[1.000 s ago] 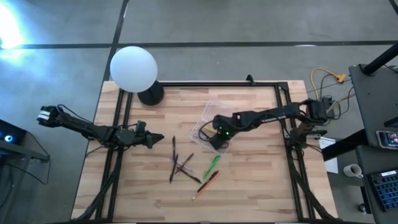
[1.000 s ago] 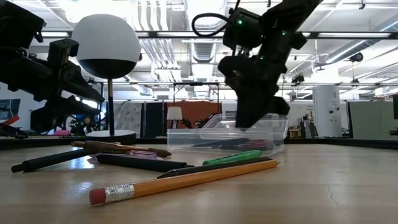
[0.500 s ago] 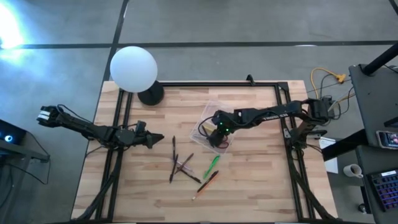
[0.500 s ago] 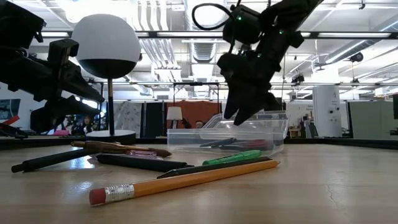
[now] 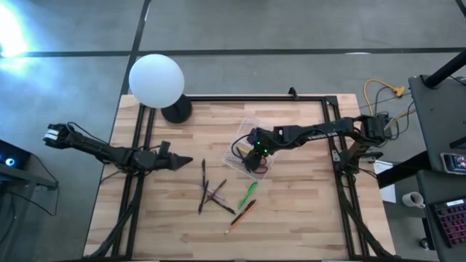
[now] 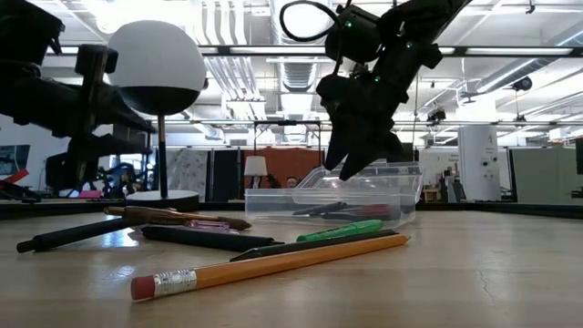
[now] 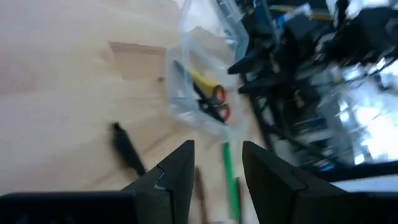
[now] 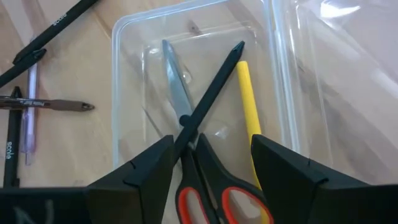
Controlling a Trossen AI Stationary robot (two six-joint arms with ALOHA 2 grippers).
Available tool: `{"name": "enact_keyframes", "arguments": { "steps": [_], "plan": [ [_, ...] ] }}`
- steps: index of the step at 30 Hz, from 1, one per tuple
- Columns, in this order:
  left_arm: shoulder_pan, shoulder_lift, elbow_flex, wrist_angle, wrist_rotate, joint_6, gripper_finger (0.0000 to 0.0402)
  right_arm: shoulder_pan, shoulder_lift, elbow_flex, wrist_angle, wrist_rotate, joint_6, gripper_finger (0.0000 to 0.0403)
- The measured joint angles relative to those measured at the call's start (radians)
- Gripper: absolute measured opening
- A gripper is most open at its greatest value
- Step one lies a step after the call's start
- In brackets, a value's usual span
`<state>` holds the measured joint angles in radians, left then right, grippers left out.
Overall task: Pick & place school supplies into a supply box
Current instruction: Put the black pen into the supply box
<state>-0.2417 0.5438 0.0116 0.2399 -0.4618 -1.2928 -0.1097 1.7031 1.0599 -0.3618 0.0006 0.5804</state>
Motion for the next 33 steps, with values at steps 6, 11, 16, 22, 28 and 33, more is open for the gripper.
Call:
{"name": "enact_keyframes", "arguments": {
  "steps": [6,11,16,22,28,33],
  "plan": [
    [0.0,0.001,0.0,0.012,0.012,-0.038,0.012,-0.001,0.0,0.0,0.0,0.004,-0.002,0.0206],
    [0.002,0.001,0.0,0.011,0.011,-0.093,0.012,-0.001,0.0,0.0,0.0,0.027,-0.016,0.0206],
    [-0.001,0.018,0.044,-0.03,0.001,-0.114,0.0119,-0.009,0.0,0.0,0.0,0.029,-0.052,0.0206],
    [0.0,0.186,0.339,-0.599,0.001,-0.19,0.0094,-0.03,0.0,0.0,0.0,0.029,-0.061,0.0206],
    [0.0,0.506,0.609,-0.858,0.02,-0.204,0.009,-0.049,0.0,0.0,0.0,0.029,-0.061,0.0206],
    [0.007,0.769,0.74,-0.858,0.073,-0.262,0.013,-0.062,0.0,0.0,0.0,0.029,-0.061,0.0206]
  ]
}}
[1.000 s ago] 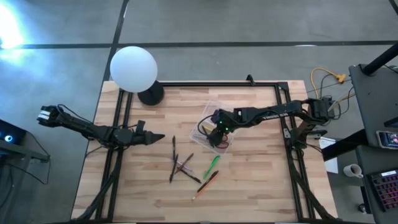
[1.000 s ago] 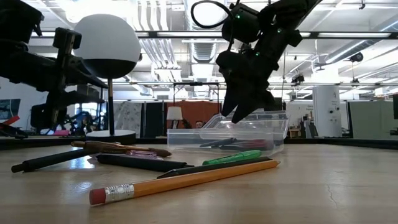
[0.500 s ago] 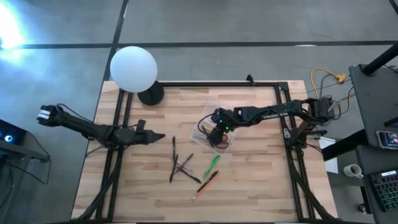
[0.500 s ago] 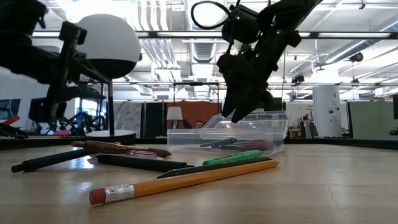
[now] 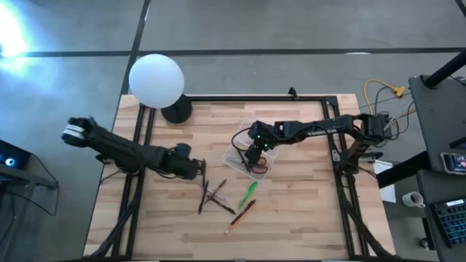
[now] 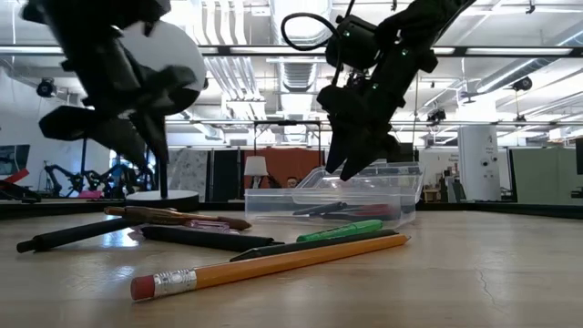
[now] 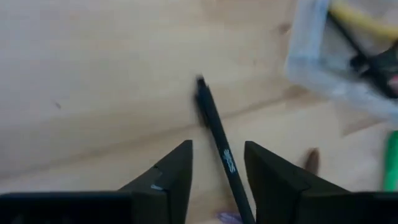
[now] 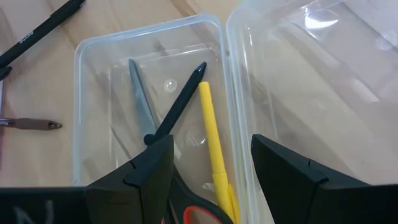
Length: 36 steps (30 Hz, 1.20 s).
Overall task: Pick & place school supplies into a supply box
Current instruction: Put the black pen into the supply box
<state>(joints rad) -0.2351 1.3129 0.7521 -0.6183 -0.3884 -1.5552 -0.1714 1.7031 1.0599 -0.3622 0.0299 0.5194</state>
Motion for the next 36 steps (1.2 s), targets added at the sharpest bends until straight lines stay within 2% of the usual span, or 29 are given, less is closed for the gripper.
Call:
{"name": "enact_keyframes", "arguments": {
  "steps": [3,7,11,17,23,30,34,36],
  "plan": [
    [0.001,0.122,0.07,0.0,0.066,-0.026,0.0157,-0.002,0.0,0.0,0.0,0.0,-0.004,0.0206],
    [0.001,0.238,0.156,0.0,0.097,-0.032,0.0177,-0.002,0.0,0.0,-0.01,0.0,-0.009,0.0206],
    [0.001,0.307,0.205,0.005,0.105,-0.039,0.018,-0.002,0.0,0.0,-0.03,0.0,-0.042,0.0206],
    [0.001,0.365,0.193,-0.001,0.172,-0.117,0.0172,-0.002,0.0,0.0,-0.049,0.011,-0.107,0.0206],
    [0.012,0.381,0.19,-0.01,0.178,-0.127,0.013,-0.004,0.0,0.0,-0.056,0.049,-0.156,0.0206],
    [0.022,0.385,0.188,-0.055,0.181,-0.129,0.0025,-0.006,-0.009,0.0,-0.056,0.052,-0.208,0.0206],
    [0.024,0.374,0.188,-0.067,0.157,-0.123,0.0019,-0.006,-0.026,0.0,-0.061,0.061,-0.214,0.0205],
    [0.027,0.365,0.193,-0.09,0.099,-0.094,0.002,-0.006,-0.04,0.0,-0.06,0.08,-0.217,0.0205]
  ]
}}
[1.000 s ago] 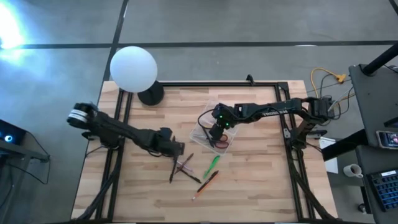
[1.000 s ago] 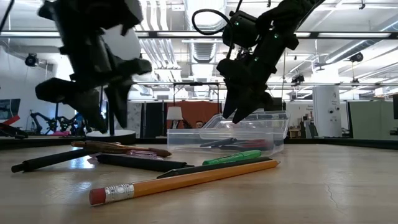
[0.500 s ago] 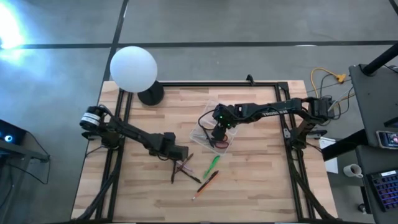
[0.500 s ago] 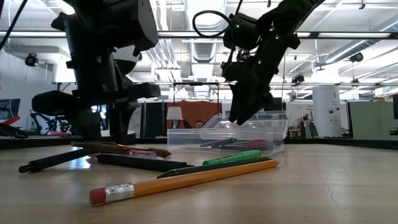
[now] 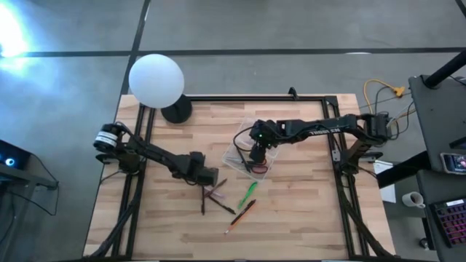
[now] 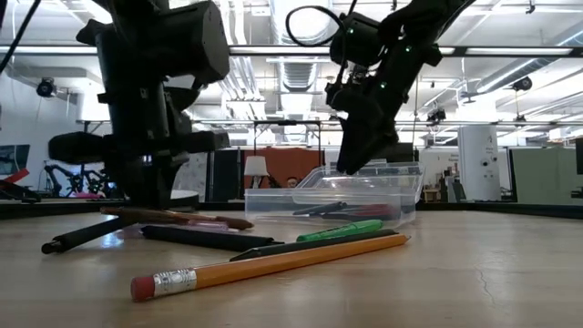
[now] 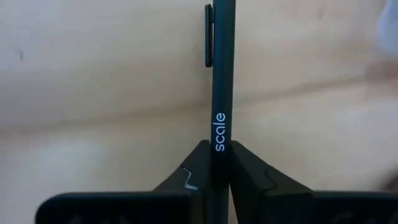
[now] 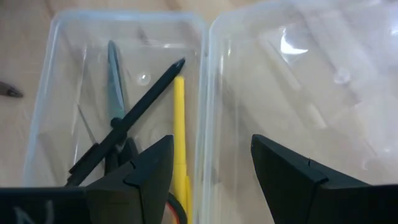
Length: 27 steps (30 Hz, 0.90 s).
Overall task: Pick & place school supplies into a supply box
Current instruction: Put the black pen into the supply box
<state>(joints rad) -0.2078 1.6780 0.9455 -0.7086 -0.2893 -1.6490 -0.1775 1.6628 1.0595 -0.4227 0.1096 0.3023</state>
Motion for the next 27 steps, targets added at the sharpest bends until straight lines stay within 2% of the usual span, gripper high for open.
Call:
{"name": "enact_keyframes", "arguments": {
  "steps": [3,5,9,13,16,20,23,27],
  "plan": [
    [0.001,-0.03,0.041,-0.007,-0.07,0.072,0.0019,-0.003,-0.033,0.0,-0.003,0.043,-0.007,0.0205],
    [0.0,-0.051,0.072,-0.026,-0.127,0.192,0.0019,-0.003,-0.066,0.0,-0.01,0.092,-0.012,0.0205],
    [0.004,-0.069,0.179,-0.015,-0.19,0.64,0.0019,-0.011,-0.144,-0.001,-0.022,0.148,-0.05,0.0205],
    [0.019,-0.062,0.287,-0.015,-0.142,1.126,0.0019,-0.035,-0.219,-0.002,-0.042,0.158,-0.074,0.0204],
    [0.069,-0.044,0.329,-0.015,-0.104,1.373,0.002,-0.051,-0.276,-0.002,-0.058,0.232,-0.055,0.0201],
    [0.164,-0.023,0.344,0.042,-0.037,1.535,0.0024,-0.062,-0.358,-0.002,-0.09,0.344,-0.032,0.0196],
    [0.22,-0.008,0.338,0.126,0.023,1.603,0.0022,-0.062,-0.417,-0.002,-0.107,0.363,-0.021,0.0196],
    [0.265,0.039,0.35,0.177,0.108,1.613,0.0021,-0.062,-0.476,-0.006,-0.14,0.365,-0.01,0.0196]
  ]
}}
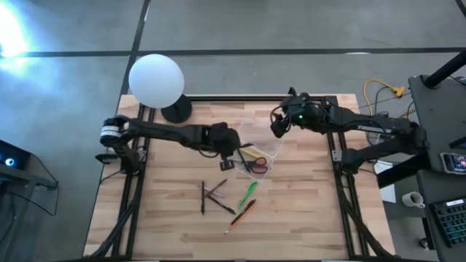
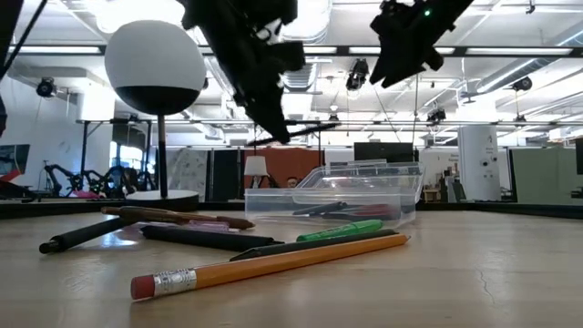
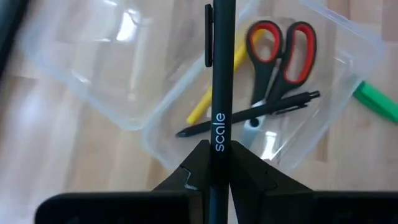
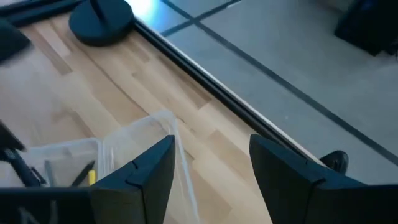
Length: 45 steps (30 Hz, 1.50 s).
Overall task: Pick & place school supplies into a supply box
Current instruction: Put the black pen into the supply box
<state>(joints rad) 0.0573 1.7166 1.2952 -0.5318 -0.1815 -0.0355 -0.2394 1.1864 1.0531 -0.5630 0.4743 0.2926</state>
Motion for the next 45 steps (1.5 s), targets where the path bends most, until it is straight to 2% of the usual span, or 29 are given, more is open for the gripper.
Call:
{"name": "enact_keyframes", "arguments": {
  "steps": [9,12,17,22,26,31,41,45],
  "plan": [
    [-0.011,0.167,0.094,0.006,0.051,0.072,0.0021,0.0,-0.026,-0.034,-0.069,-0.001,-0.028,0.0196],
    [-0.01,0.228,0.149,-0.041,0.059,0.12,0.0029,0.001,-0.026,-0.05,-0.079,-0.002,-0.007,0.0196],
    [-0.011,0.296,0.247,-0.209,0.059,0.157,0.0066,0.001,-0.026,-0.066,-0.089,-0.004,0.026,0.0196],
    [-0.013,0.285,0.32,-0.29,0.058,0.114,0.0113,0.001,-0.024,-0.072,-0.083,-0.003,0.015,0.0196],
    [-0.013,0.261,0.38,-0.489,0.058,-0.087,0.0138,0.001,-0.024,-0.074,-0.077,-0.003,0.017,0.0196],
    [-0.054,0.213,0.382,-0.674,0.052,-0.526,0.0137,0.0,-0.024,-0.08,-0.074,-0.003,0.07,0.0196],
    [-0.26,0.111,0.175,-0.663,0.054,-1.282,0.0104,-0.001,-0.023,-0.131,-0.025,-0.004,0.11,0.0196],
    [-0.317,0.08,0.082,-0.556,0.056,-1.52,0.0104,-0.001,-0.023,-0.131,-0.024,-0.003,0.109,0.0196]
  ]
}}
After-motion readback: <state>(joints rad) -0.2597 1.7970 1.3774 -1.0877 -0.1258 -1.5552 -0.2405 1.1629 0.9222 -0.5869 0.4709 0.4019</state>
